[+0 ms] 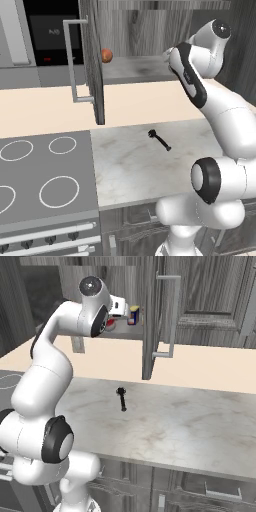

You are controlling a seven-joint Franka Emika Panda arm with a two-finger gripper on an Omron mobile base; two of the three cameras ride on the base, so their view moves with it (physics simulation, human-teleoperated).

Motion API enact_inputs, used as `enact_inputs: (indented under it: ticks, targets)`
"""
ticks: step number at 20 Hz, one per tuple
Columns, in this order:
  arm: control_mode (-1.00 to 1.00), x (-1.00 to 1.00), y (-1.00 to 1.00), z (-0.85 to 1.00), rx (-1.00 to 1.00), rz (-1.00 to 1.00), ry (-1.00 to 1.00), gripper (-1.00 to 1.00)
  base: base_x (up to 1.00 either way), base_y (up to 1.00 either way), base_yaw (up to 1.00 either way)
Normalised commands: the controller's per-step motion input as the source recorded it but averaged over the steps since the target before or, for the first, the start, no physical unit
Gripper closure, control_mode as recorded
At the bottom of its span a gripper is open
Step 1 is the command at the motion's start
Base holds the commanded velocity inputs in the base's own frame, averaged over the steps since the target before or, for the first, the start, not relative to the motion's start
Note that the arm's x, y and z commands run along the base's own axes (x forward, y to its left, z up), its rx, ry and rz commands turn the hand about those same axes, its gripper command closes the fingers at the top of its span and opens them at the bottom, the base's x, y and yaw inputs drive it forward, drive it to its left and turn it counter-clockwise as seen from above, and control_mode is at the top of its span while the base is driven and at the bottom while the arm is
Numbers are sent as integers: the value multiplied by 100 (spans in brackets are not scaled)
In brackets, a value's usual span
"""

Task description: Pick the cans from the counter and place them in their designated side in the cabinet.

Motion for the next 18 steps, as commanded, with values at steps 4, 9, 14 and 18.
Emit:
enact_inputs:
  ticks: [4, 9, 14, 18]
  targets:
    - [-100, 0, 0, -23, 0, 0, -3, 100, 0, 0, 0]
    - [-100, 0, 0, -13, 0, 0, -3, 100, 0, 0, 0]
    - [-100, 2, 0, -5, 0, 0, -4, 100, 0, 0, 0]
    - [-100, 5, -2, -3, 0, 0, -2, 100, 0, 0, 0]
